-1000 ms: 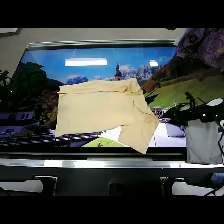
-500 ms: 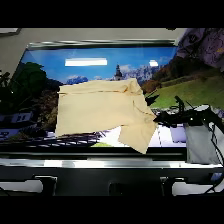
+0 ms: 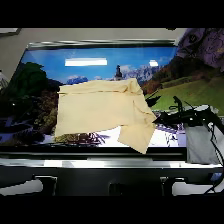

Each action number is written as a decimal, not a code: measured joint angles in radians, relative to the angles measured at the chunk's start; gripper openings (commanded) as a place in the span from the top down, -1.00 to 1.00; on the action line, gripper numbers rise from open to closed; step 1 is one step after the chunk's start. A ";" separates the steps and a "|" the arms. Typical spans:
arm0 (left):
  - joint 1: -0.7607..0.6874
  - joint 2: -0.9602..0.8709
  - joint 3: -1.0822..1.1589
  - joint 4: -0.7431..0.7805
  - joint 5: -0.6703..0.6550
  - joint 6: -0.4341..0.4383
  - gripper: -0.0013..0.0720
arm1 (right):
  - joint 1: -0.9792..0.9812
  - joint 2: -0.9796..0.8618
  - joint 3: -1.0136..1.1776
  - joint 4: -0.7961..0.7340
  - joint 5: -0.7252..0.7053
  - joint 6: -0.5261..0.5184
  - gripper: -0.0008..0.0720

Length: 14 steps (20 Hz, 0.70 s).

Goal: Fold the clothes and pants, and hang the long-sleeved shirts on hangers.

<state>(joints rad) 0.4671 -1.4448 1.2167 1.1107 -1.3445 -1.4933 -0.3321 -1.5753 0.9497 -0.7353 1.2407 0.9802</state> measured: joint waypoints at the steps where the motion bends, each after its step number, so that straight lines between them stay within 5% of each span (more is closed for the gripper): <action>1: 0.018 0.034 -0.073 -0.020 0.021 0.025 -0.81 | 0.000 0.002 0.000 0.004 0.004 0.000 0.89; 7: 0.067 0.136 -0.385 -0.148 0.100 0.158 -0.81 | 0.000 0.008 0.000 0.023 0.026 0.034 0.89; 14: 0.065 0.132 -0.495 -0.223 0.140 0.249 -0.81 | 0.000 0.008 0.000 0.034 0.054 0.061 0.89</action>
<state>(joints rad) 0.5323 -1.3132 0.7216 0.8879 -1.2045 -1.2446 -0.3321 -1.5673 0.9497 -0.7013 1.2949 1.0416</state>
